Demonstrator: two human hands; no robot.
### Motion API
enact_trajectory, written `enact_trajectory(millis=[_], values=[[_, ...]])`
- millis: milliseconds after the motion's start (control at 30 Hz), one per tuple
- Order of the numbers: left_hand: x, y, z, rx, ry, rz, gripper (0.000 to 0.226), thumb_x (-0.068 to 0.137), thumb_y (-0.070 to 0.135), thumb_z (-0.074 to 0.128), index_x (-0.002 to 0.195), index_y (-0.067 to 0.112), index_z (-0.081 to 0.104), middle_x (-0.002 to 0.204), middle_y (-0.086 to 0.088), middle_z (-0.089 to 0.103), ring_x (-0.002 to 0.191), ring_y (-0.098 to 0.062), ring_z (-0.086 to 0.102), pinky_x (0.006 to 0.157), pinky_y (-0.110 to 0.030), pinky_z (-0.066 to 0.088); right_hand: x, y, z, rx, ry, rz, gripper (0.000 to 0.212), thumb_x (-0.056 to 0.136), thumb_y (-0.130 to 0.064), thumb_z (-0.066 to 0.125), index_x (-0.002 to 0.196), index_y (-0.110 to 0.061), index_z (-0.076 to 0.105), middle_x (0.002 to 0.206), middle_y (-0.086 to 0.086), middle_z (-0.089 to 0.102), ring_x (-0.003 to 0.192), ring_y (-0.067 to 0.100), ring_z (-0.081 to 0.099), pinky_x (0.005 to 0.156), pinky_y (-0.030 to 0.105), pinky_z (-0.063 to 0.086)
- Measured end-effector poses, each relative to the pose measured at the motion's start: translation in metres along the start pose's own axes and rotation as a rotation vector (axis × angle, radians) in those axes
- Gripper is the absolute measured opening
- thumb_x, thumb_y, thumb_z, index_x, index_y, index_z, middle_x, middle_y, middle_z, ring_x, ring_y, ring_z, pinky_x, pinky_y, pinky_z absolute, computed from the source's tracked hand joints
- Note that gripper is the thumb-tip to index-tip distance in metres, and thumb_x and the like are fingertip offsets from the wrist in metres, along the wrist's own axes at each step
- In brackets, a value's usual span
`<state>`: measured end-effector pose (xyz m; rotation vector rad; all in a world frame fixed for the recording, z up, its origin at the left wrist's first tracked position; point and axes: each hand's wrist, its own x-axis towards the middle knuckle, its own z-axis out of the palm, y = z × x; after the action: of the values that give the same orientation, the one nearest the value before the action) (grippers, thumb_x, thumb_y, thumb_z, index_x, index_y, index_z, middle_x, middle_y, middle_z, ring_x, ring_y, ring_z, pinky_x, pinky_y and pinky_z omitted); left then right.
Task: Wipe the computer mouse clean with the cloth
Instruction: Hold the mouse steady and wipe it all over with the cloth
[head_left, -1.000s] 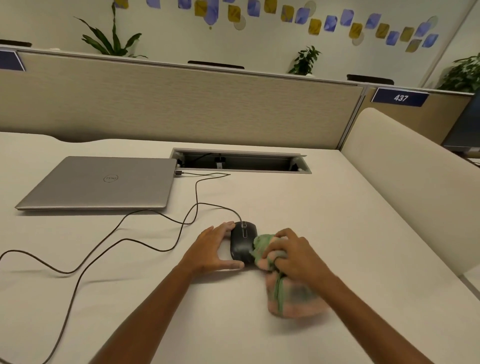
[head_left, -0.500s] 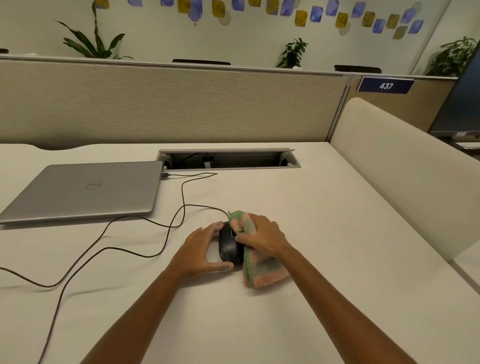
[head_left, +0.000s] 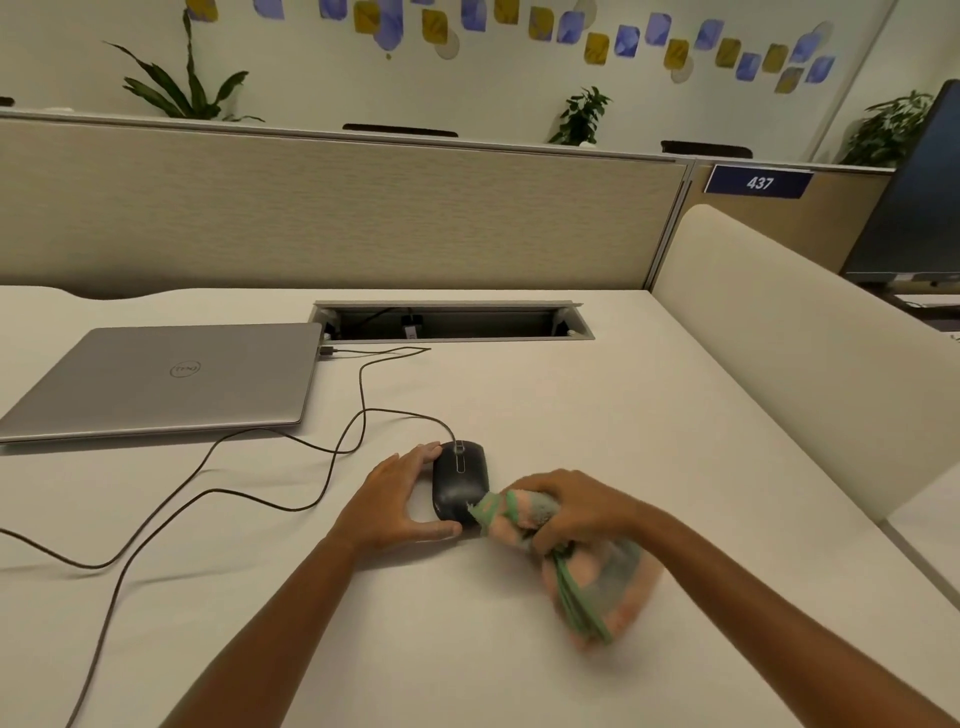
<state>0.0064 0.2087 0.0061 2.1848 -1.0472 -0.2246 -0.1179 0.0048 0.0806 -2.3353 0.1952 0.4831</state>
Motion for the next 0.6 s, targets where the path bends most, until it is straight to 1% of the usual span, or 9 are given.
enact_trajectory(millis=[67,167,233,300,367,400,433,500,600], values=[[0.000,0.001,0.000,0.003,0.007,0.002,0.098,0.052,0.068,0.062,0.135,0.028,0.031,0.125,0.022,0.039,0.116,-0.001,0.039,0.103,-0.025,0.026,0.008,-0.007,-0.015,0.007,0.078,0.010,0.060,0.053,-0.026,0.070,0.112,-0.029,0.059,0.104,-0.003,0.061,0.091,0.015,0.056,0.068,0.020,0.044],[-0.001,0.001,0.000,-0.008,0.015,0.003,0.098,0.051,0.067,0.063,0.135,0.027,0.033,0.127,0.022,0.041,0.115,0.000,0.040,0.108,-0.031,0.027,0.028,-0.023,-0.032,0.111,0.278,-0.003,0.060,0.069,-0.014,0.072,0.123,-0.026,0.047,0.106,0.004,0.056,0.090,0.020,0.054,0.064,0.022,0.044],[-0.001,0.002,-0.001,-0.011,0.012,0.004,0.098,0.052,0.067,0.064,0.135,0.027,0.031,0.129,0.019,0.043,0.114,0.001,0.038,0.110,-0.034,0.025,0.047,-0.034,-0.031,0.205,0.338,0.004,0.053,0.075,-0.016,0.069,0.123,-0.022,0.046,0.112,0.008,0.057,0.095,0.024,0.056,0.074,0.030,0.048],[-0.001,0.004,-0.002,0.008,0.002,-0.002,0.102,0.051,0.068,0.063,0.137,0.027,0.027,0.136,0.013,0.042,0.119,-0.002,0.037,0.111,-0.032,0.024,0.064,-0.043,-0.018,0.207,0.318,0.031,0.052,0.081,-0.043,0.062,0.125,-0.019,0.047,0.121,0.011,0.059,0.104,0.029,0.058,0.091,0.041,0.048],[-0.001,0.008,-0.004,-0.012,-0.003,-0.010,0.108,0.050,0.065,0.066,0.140,0.031,0.017,0.139,0.018,0.035,0.127,-0.006,0.035,0.111,-0.031,0.024,0.074,-0.049,0.003,0.102,0.277,0.102,0.088,0.070,-0.083,0.036,0.130,-0.019,0.045,0.132,0.013,0.053,0.116,0.034,0.051,0.101,0.053,0.038],[-0.001,0.008,-0.004,-0.041,-0.003,-0.008,0.111,0.051,0.062,0.070,0.140,0.035,0.010,0.137,0.025,0.029,0.128,-0.003,0.035,0.110,-0.029,0.026,0.077,-0.049,0.013,0.057,0.284,0.138,0.100,0.062,-0.090,0.027,0.132,-0.020,0.042,0.139,0.012,0.046,0.123,0.035,0.044,0.104,0.057,0.033],[-0.001,0.010,-0.005,-0.061,0.000,0.003,0.114,0.052,0.059,0.073,0.139,0.037,0.003,0.134,0.032,0.024,0.127,0.000,0.034,0.109,-0.026,0.027,0.077,-0.049,0.023,0.022,0.309,0.150,0.098,0.063,-0.089,0.025,0.134,-0.024,0.039,0.144,0.010,0.038,0.128,0.036,0.037,0.105,0.059,0.028],[-0.001,0.011,-0.005,-0.065,0.006,-0.004,0.116,0.052,0.059,0.074,0.139,0.037,0.000,0.129,0.037,0.020,0.125,0.003,0.035,0.105,-0.020,0.027,0.077,-0.046,0.033,-0.102,0.367,0.089,0.073,0.076,-0.078,0.035,0.135,-0.035,0.036,0.150,0.004,0.026,0.131,0.033,0.028,0.106,0.058,0.025],[0.000,0.006,-0.005,-0.032,0.011,-0.045,0.124,0.043,0.077,0.066,0.141,0.028,0.008,0.132,0.025,0.029,0.125,-0.003,0.033,0.105,-0.020,0.026,0.070,-0.042,0.034,-0.284,0.333,-0.024,0.058,0.079,-0.056,0.051,0.133,-0.040,0.039,0.153,0.001,0.015,0.127,0.034,0.028,0.104,0.050,0.030]])
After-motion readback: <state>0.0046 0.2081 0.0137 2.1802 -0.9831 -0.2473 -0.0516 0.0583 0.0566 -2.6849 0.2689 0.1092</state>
